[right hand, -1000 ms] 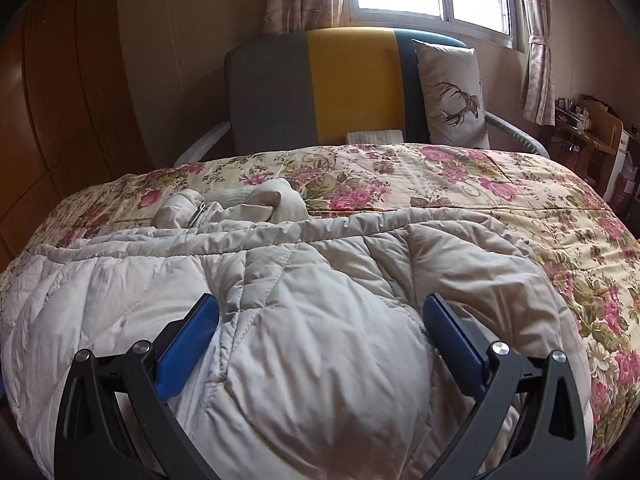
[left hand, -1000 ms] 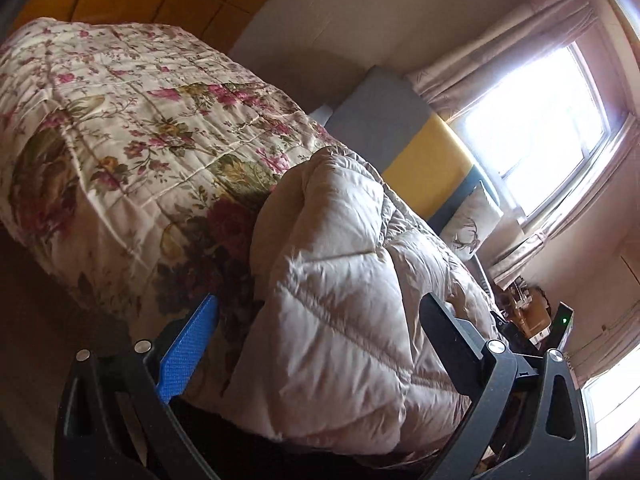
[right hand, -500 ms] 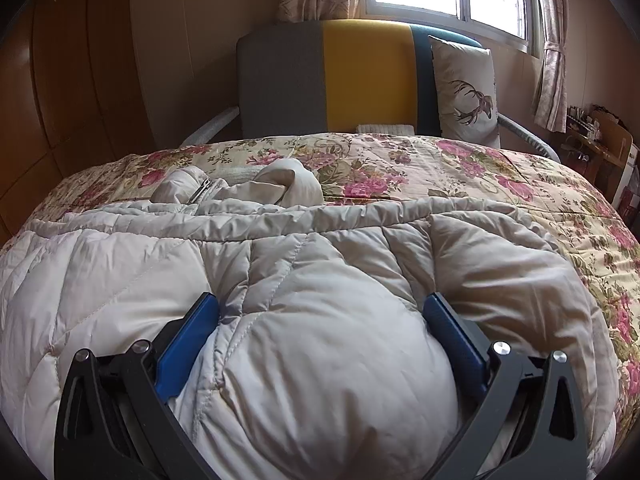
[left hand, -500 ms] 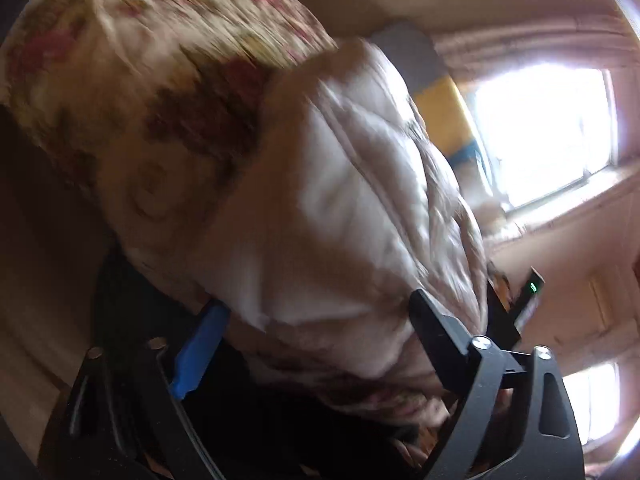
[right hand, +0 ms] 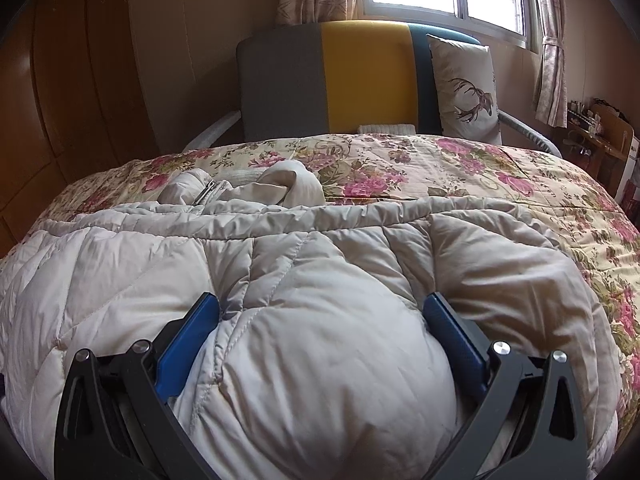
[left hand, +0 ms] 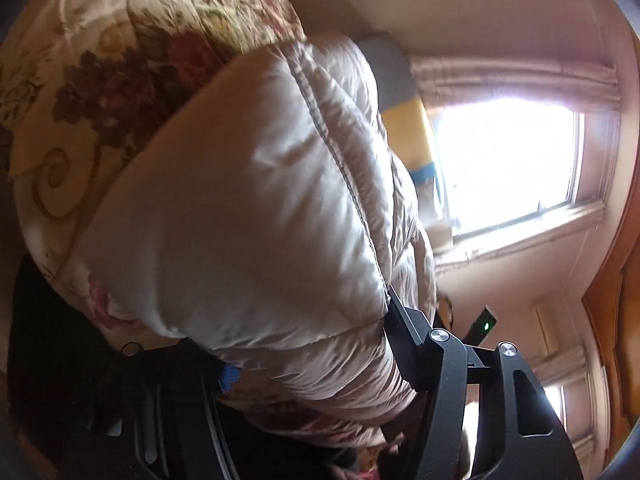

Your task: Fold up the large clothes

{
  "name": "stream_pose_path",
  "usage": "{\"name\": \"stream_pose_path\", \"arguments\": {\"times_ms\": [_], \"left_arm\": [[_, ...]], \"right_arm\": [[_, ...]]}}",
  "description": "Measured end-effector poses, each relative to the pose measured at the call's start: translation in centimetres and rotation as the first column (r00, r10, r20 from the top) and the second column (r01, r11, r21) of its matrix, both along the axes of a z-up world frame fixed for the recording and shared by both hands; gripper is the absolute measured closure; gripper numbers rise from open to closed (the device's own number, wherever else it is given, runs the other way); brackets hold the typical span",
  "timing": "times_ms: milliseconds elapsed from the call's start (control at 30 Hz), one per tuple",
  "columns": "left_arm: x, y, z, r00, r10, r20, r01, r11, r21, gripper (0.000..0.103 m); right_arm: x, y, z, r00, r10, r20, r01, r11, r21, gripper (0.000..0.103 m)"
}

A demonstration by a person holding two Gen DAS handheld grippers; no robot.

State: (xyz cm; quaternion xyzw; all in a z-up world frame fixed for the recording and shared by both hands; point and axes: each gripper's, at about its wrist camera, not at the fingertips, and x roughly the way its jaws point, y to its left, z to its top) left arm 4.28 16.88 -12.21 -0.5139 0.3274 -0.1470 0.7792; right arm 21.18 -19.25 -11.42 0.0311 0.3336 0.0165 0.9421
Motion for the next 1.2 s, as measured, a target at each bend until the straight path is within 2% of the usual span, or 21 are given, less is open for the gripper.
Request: {"name": "stream_pose_path", "arguments": {"times_ms": [100,167,200,267,367,400,433,500,633,700,733,767,800,833,933,1000,1067,1200], "left_arm": [[-0.3,-0.5,1.6,0.998,0.001,0.057,-0.006,0.996,0.087,0.044],[0.1,-0.7,2.4,0.996,-0.009,0.084,-0.002,0.992,0.129,0.044],[0.4,-0.7,2.5,0.996,-0.008,0.088,-0.003,0.991,0.133,0.044],[0.7,0.0,2.2,0.996,0.040,0.080,-0.051,0.989,0.140,0.050],[0.5,-0.1,0.8,0.998,0.065,0.010,-0.066,0.992,0.104,0.050],[0.4,-0.1,0.4,0.998,0.068,-0.001,-0.068,0.993,0.098,0.047],[0.4,0.0,0.2,0.997,0.075,-0.011,-0.074,0.993,0.094,0.033],[0.2,0.7,0.2,0.994,0.110,-0.004,-0.110,0.990,0.086,0.024],[1.1,1.7,0.6,0.983,0.183,0.021,-0.184,0.982,0.048,0.017],[2.1,1.9,0.2,0.979,0.202,0.001,-0.202,0.979,-0.010,0.017],[2.4,2.1,0.2,0.978,0.207,0.000,-0.206,0.978,-0.032,0.019],[2.8,2.1,0.3,0.977,0.211,-0.003,-0.211,0.977,-0.038,0.025],[3.0,2.1,0.5,0.976,0.218,-0.005,-0.218,0.976,-0.026,0.050],[3.2,2.2,0.7,0.977,0.212,-0.001,-0.212,0.977,-0.012,0.058],[3.1,2.7,1.4,0.981,0.190,0.039,-0.191,0.981,0.026,0.071],[2.8,2.4,2.2,0.983,0.170,0.066,-0.174,0.983,0.062,0.076],[2.3,2.6,3.1,0.983,0.160,0.095,-0.166,0.984,0.066,0.078],[1.8,2.9,6.4,0.970,0.159,0.183,-0.182,0.977,0.116,0.079]], "right_arm": [[-1.1,0.5,1.6,0.998,-0.039,0.042,0.040,0.999,-0.027,0.002],[-1.8,1.2,2.7,0.996,-0.024,0.084,0.026,1.000,-0.014,0.002],[-2.0,1.6,3.2,0.995,-0.018,0.100,0.019,1.000,-0.014,0.002],[-2.1,2.5,3.7,0.994,0.007,0.112,-0.007,1.000,0.001,0.002],[-0.9,4.2,2.3,0.997,0.062,0.051,-0.061,0.998,-0.021,0.002],[-0.6,4.7,1.4,0.997,0.076,0.027,-0.075,0.996,-0.051,0.002],[-0.4,5.1,0.6,0.996,0.092,0.013,-0.091,0.993,-0.072,0.002],[-0.5,5.2,-0.1,0.995,0.094,0.038,-0.091,0.992,-0.082,0.002],[-0.4,4.7,-0.4,0.994,0.099,0.040,-0.097,0.994,-0.055,0.002],[-0.4,4.5,-0.6,0.994,0.101,0.043,-0.098,0.994,-0.048,0.002],[-0.5,4.5,-0.6,0.994,0.101,0.042,-0.099,0.994,-0.048,0.002],[-0.5,4.4,-0.5,0.994,0.102,0.037,-0.100,0.994,-0.050,0.002],[-0.7,4.4,-0.3,0.994,0.101,0.029,-0.099,0.994,-0.055,0.002],[-1.0,4.2,-0.1,0.995,0.097,0.029,-0.095,0.994,-0.060,0.002],[-2.3,4.1,0.7,0.995,0.076,0.063,-0.072,0.995,-0.070,0.002],[-2.8,4.4,0.8,0.994,0.069,0.085,-0.061,0.993,-0.102,0.002],[-2.3,5.2,0.5,0.993,0.082,0.079,-0.070,0.987,-0.145,0.002],[0.5,7.1,-0.1,0.991,0.129,0.044,-0.122,0.983,-0.137,0.002]]}}
